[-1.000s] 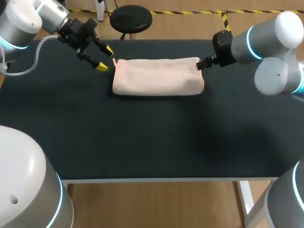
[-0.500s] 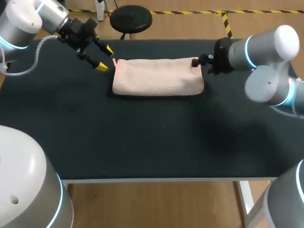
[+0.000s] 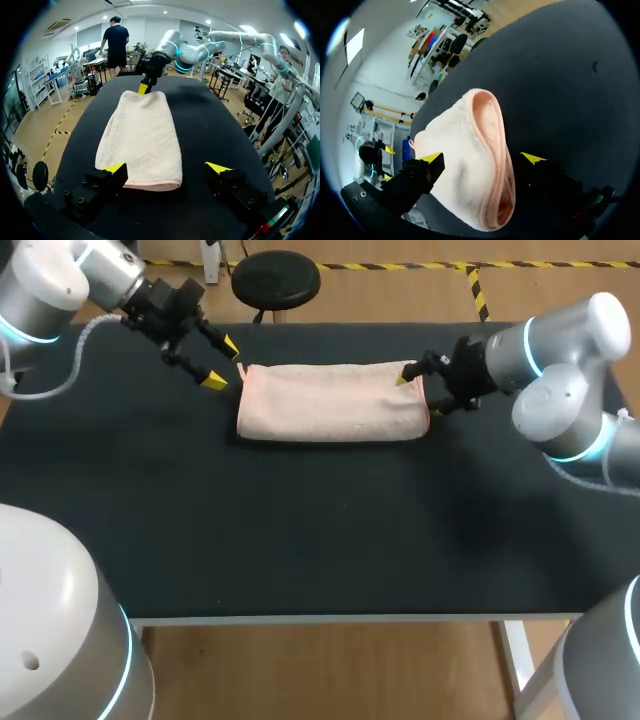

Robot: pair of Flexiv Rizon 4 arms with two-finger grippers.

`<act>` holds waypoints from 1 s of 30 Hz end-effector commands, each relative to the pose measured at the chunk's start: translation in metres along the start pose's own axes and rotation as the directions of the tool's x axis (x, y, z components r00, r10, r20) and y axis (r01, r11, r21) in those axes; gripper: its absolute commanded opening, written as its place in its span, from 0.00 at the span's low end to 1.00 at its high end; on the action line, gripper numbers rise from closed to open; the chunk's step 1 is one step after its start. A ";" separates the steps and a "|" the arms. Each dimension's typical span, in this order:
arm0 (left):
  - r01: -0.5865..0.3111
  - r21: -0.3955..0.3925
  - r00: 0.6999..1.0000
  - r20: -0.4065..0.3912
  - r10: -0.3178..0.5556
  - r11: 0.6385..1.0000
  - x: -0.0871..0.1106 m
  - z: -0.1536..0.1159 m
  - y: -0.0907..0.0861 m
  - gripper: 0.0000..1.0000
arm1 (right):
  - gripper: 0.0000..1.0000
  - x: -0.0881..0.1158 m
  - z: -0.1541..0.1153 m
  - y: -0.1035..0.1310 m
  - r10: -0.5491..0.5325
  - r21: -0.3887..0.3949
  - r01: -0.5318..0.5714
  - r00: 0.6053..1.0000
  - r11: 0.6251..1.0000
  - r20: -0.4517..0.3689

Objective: Fold the towel

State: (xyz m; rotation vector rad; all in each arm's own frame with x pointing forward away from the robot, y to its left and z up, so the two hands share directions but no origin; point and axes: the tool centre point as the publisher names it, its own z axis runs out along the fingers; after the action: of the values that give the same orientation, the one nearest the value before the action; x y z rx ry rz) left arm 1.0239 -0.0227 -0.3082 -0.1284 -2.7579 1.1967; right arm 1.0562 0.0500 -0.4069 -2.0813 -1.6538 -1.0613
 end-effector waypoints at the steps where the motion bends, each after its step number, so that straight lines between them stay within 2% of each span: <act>1: -0.001 0.000 1.000 0.002 0.001 1.000 0.000 0.000 0.000 1.00 | 1.00 0.000 0.005 0.009 -0.050 0.045 0.049 0.999 0.998 0.004; 15: -0.001 0.000 1.000 0.002 0.001 1.000 0.000 0.000 0.000 1.00 | 1.00 0.002 0.020 0.011 -0.132 0.082 0.134 0.991 0.988 -0.023; 28: -0.001 0.000 1.000 0.002 0.001 1.000 0.000 0.000 0.000 1.00 | 1.00 0.008 0.032 0.009 -0.166 0.104 0.171 0.985 0.980 -0.053; 29: -0.001 0.000 1.000 0.002 0.001 1.000 0.000 0.000 0.000 1.00 | 0.99 0.008 0.032 0.009 -0.166 0.104 0.171 0.985 0.980 -0.054; 30: -0.001 0.000 1.000 0.002 0.001 1.000 0.000 0.000 0.000 1.00 | 0.71 0.008 0.032 0.009 -0.166 0.102 0.170 0.985 0.980 -0.049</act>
State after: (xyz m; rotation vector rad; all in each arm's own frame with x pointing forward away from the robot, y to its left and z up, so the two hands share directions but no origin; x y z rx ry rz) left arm 1.0240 -0.0227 -0.3082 -0.1284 -2.7577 1.1970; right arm 1.0742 0.0724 -0.4179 -1.8690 -1.8487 -1.0372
